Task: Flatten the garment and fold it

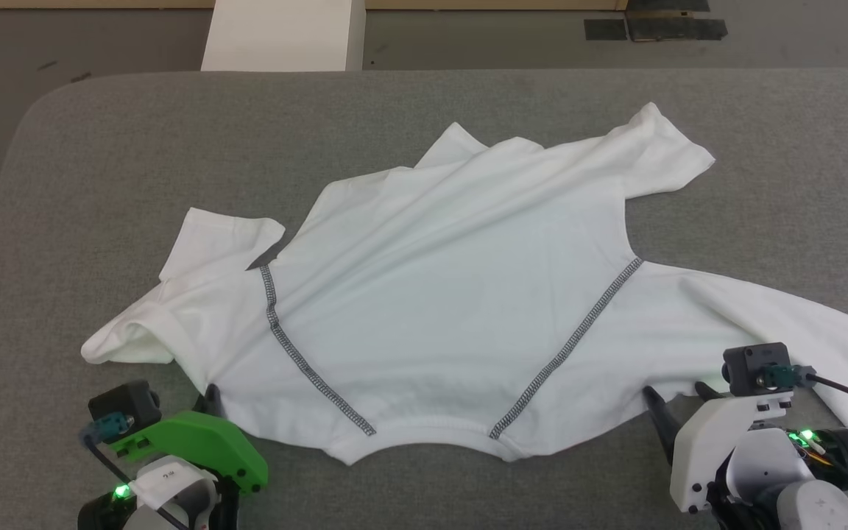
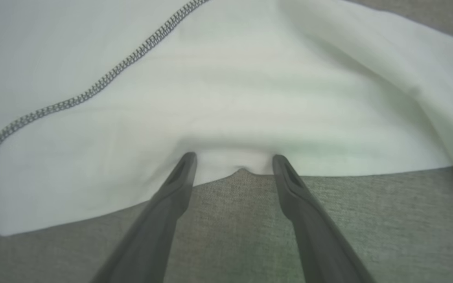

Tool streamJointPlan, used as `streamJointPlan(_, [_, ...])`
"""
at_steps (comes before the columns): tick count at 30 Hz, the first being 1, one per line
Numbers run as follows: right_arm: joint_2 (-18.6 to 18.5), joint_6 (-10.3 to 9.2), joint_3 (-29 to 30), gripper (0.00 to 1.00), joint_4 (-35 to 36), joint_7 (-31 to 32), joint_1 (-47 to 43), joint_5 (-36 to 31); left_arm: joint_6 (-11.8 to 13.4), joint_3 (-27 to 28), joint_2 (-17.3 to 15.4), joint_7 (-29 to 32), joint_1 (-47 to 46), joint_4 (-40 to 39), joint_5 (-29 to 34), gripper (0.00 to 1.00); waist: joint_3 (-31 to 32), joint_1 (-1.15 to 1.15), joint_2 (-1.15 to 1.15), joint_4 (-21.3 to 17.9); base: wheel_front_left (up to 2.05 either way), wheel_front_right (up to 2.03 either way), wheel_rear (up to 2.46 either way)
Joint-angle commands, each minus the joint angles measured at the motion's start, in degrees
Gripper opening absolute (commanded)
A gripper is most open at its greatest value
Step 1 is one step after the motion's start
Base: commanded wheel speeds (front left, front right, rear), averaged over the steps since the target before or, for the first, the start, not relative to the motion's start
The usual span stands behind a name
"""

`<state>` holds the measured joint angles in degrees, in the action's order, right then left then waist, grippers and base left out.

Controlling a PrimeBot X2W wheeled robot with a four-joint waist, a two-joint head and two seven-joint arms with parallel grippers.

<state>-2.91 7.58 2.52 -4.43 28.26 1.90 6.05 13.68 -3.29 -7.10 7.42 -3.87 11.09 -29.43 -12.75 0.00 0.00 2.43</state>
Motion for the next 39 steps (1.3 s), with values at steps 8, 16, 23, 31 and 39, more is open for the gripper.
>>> streamJointPlan(8, [0.03, -0.09, -0.22, 0.0, -4.17, 3.57, 2.37, -0.38, -1.1, -0.6, 0.06, -0.64, -1.55, 1.11, -0.59, 0.0, -1.0, 0.0, 0.0, 0.29, 0.0, 0.0, 0.0])
streamJointPlan(16, [0.03, -0.09, -0.71, 0.0, -3.82, 4.5, 1.69, 0.99, -1.47, -0.89, 0.13, -0.64, -1.29, 1.84, -1.27, 0.0, -0.29, 0.0, 0.0, -0.31, 0.0, 0.0, 0.0])
streamJointPlan(23, [0.03, -0.09, -0.74, 0.0, 0.92, 0.94, 0.03, 5.32, -2.11, -0.57, 0.18, -2.25, -0.74, 0.23, -2.0, 0.0, 1.92, 0.0, 0.0, -1.03, 0.0, 0.0, 0.0])
streamJointPlan(31, [0.03, -0.09, 3.76, 0.0, 15.56, -0.84, -2.69, 5.88, -6.81, 0.74, 1.08, -3.41, -1.13, -11.15, -8.18, 0.0, 5.09, 0.0, 0.0, -2.39, 0.0, 0.0, 0.0])
streamJointPlan(39, [-3.27, -0.09, 2.35, 0.0, 26.04, 5.34, 5.17, 1.06, -10.45, -0.96, -0.89, 6.41, -10.07, -22.44, -14.8, 0.0, 4.14, 0.0, 0.0, -3.51, 0.0, 0.0, 0.0])
